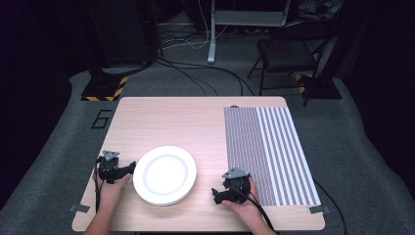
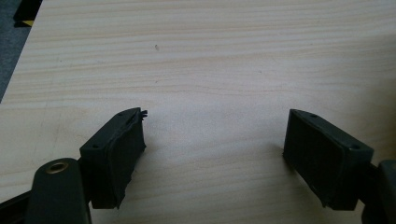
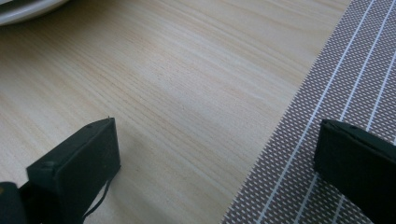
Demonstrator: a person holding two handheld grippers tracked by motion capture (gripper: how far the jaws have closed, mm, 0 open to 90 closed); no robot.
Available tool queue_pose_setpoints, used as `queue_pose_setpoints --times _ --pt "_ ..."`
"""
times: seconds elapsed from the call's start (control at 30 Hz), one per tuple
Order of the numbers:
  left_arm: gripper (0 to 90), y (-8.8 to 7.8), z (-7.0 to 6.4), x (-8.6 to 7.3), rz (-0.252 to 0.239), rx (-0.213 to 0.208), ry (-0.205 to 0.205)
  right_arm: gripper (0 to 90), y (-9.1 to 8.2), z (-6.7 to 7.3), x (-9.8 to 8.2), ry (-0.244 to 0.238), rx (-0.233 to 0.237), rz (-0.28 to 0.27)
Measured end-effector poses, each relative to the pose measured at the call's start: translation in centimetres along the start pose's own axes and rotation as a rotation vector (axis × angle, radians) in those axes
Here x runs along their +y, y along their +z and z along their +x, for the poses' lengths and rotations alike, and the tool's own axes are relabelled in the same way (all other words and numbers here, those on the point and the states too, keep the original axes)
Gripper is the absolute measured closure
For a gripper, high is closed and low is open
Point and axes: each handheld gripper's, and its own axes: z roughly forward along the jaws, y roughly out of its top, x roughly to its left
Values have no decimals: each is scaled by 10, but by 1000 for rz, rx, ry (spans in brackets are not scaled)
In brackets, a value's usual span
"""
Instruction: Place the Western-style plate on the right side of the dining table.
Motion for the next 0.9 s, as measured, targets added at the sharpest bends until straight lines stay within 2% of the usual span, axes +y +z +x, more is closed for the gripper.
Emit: queue_pose_setpoints --times 0.6,0.7,0.8,0.9 --pt "208 -1 2 -1 -12 -14 -18 2 0 0 0 9 -2 -2" --pt "243 -3 4 -1 -10 -10 -28 33 -1 1 1 23 -8 3" --pt "313 -4 5 -1 -8 0 -31 165 -4 0 2 39 -34 -19" --pt "340 -5 6 -1 -9 -3 -27 160 -6 -2 4 52 -4 -17"
